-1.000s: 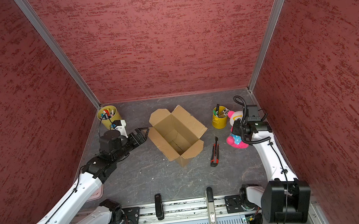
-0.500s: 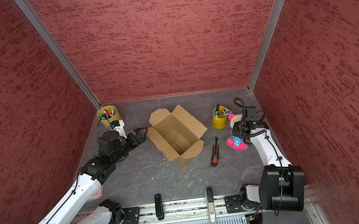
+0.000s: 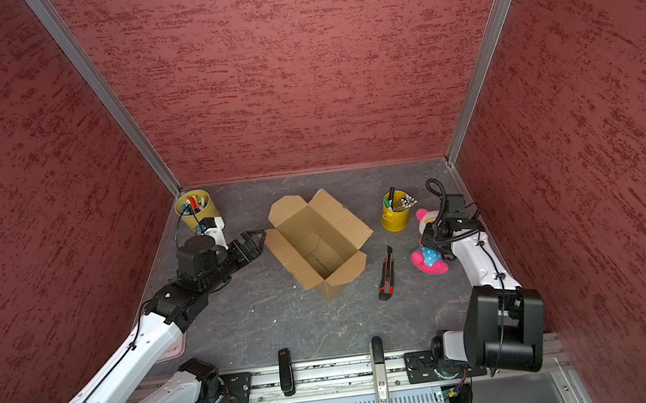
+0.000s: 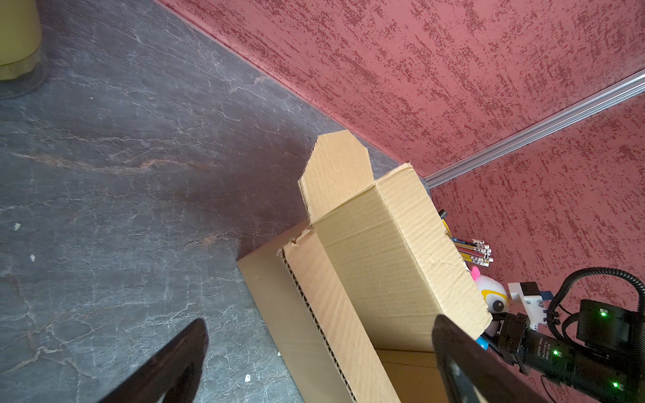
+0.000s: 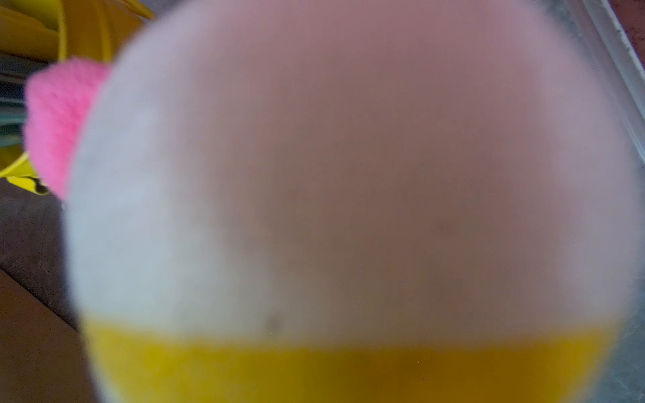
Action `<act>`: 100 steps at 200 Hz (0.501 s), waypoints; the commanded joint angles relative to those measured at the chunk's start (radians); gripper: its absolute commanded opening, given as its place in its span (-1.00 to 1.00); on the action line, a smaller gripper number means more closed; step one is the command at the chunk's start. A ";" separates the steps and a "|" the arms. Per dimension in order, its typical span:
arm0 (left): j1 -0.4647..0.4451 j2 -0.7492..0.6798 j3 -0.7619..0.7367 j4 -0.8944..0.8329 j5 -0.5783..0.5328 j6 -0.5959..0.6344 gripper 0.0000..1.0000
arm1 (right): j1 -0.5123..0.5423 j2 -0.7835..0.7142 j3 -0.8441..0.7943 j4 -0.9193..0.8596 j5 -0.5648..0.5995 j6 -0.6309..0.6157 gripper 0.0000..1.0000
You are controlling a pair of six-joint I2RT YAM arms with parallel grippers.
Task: Unpack the express box
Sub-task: 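Lower the doll onto the table beside the bucket and open the right gripper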
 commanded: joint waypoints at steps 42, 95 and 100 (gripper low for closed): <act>-0.003 -0.042 -0.009 -0.015 -0.027 0.030 0.99 | -0.019 0.052 -0.035 0.071 0.009 0.022 -0.56; -0.001 -0.044 -0.012 -0.027 -0.025 0.036 0.99 | -0.023 0.103 -0.053 0.098 0.010 0.024 -0.54; -0.001 -0.044 -0.011 -0.027 -0.026 0.036 0.99 | -0.024 0.106 -0.054 0.100 0.011 0.024 -0.53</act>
